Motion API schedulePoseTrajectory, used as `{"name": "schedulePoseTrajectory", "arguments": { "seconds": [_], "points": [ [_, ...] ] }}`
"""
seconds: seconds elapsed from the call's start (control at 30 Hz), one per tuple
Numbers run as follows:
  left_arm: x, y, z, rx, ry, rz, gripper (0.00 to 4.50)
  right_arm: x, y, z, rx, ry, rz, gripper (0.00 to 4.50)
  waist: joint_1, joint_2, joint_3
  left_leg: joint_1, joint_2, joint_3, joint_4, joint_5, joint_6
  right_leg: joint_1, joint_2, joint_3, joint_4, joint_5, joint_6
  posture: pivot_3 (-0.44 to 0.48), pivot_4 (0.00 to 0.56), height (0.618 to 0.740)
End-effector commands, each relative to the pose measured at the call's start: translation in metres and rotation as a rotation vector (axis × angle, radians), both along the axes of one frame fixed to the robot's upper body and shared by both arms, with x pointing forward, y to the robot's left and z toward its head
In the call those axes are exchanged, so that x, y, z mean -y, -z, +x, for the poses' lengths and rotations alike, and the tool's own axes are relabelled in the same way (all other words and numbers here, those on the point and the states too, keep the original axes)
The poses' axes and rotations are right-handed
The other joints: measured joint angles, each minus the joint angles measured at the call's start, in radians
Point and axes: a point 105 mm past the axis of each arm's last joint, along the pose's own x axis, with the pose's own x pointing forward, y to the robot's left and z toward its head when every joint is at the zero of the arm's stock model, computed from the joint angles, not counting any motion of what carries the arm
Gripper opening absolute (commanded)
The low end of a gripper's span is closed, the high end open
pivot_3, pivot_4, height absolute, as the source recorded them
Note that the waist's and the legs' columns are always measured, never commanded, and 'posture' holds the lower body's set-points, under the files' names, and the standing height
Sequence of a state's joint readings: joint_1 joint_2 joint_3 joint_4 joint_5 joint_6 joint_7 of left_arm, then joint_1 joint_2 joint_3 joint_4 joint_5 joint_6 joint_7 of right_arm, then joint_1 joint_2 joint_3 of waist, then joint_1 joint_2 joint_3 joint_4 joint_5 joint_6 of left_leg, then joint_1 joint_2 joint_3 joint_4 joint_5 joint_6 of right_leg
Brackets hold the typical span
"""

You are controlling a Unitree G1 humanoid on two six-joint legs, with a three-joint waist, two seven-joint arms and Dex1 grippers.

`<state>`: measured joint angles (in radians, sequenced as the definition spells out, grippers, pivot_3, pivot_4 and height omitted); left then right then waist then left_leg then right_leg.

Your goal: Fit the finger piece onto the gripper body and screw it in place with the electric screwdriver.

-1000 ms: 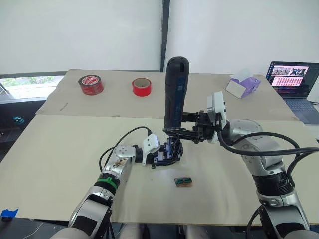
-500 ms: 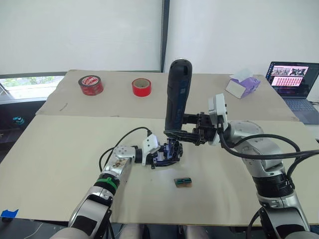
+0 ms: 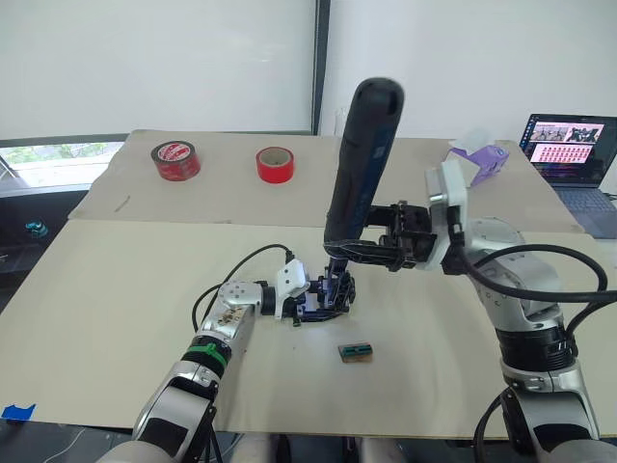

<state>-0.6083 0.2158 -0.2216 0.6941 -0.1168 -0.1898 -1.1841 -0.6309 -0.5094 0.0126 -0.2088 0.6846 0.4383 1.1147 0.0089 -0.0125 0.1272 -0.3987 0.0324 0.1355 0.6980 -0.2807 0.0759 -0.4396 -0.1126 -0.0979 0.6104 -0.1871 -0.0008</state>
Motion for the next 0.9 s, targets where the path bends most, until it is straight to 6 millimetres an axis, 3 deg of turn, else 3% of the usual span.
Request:
{"name": "schedulePoseTrajectory", "arguments": {
  "seconds": [0.03,0.17,0.3,0.33,0.5,0.6,0.73,0.9],
  "points": [
    [-0.008,0.028,-0.007,-0.084,-0.015,0.092,2.31,0.002,-0.029,-0.017,0.123,-0.062,0.064,1.93,0.0,0.0,0.0,0.0,0.0,0.0,0.0,0.0,0.0,0.0,0.0,0.0,0.0,0.0,0.0,0.0,0.15,0.74],
    [-0.009,0.029,-0.007,-0.104,-0.021,0.09,2.31,0.004,-0.03,-0.022,0.129,-0.08,0.061,1.93,0.001,0.0,0.0,0.0,0.0,0.0,0.0,0.0,0.0,0.0,0.0,0.0,0.0,0.0,0.0,0.0,0.15,0.74],
    [-0.016,0.018,0.0,-0.078,-0.068,0.036,4.22,0.009,-0.038,-0.03,0.148,-0.096,0.07,1.93,0.001,0.0,0.0,0.0,0.0,0.0,0.0,0.0,0.0,0.0,-0.001,0.0,0.0,0.0,0.0,0.0,0.15,0.74],
    [-0.026,0.022,-0.002,-0.084,-0.065,0.065,4.45,0.014,-0.042,-0.035,0.149,-0.095,0.076,1.93,0.0,0.0,0.0,0.0,0.0,0.0,0.0,0.0,0.0,0.0,0.0,0.0,0.0,0.0,0.0,0.0,0.15,0.74],
    [-0.074,0.019,-0.014,-0.068,-0.069,0.099,4.45,0.044,-0.048,-0.048,0.131,-0.002,0.046,1.93,-0.018,0.0,0.001,0.001,0.002,0.0,-0.002,0.001,-0.001,-0.001,0.0,0.001,0.0,0.0,-0.001,0.0,0.15,0.74],
    [-0.104,0.01,-0.025,-0.048,-0.085,0.081,4.45,0.078,-0.029,-0.047,0.088,0.16,-0.019,1.93,-0.023,0.0,0.001,0.003,0.004,0.0,-0.004,0.001,-0.003,0.0,-0.001,0.001,0.0,-0.001,-0.003,0.0,0.15,0.74],
    [-0.126,0.002,-0.04,-0.03,-0.096,0.07,4.45,0.117,0.0,-0.049,0.06,0.33,-0.081,1.93,-0.021,0.003,0.003,0.003,0.005,0.0,-0.005,0.0,-0.005,-0.001,-0.001,0.001,0.0,-0.003,-0.004,0.0,0.15,0.74],
    [-0.138,-0.01,-0.062,-0.003,-0.06,0.055,4.45,0.141,0.023,-0.054,0.051,0.47,-0.099,1.93,-0.019,0.006,0.007,0.003,0.004,0.001,-0.004,0.0,-0.004,-0.001,0.0,0.002,0.001,-0.007,0.004,0.0,0.15,0.74]
  ]
}}
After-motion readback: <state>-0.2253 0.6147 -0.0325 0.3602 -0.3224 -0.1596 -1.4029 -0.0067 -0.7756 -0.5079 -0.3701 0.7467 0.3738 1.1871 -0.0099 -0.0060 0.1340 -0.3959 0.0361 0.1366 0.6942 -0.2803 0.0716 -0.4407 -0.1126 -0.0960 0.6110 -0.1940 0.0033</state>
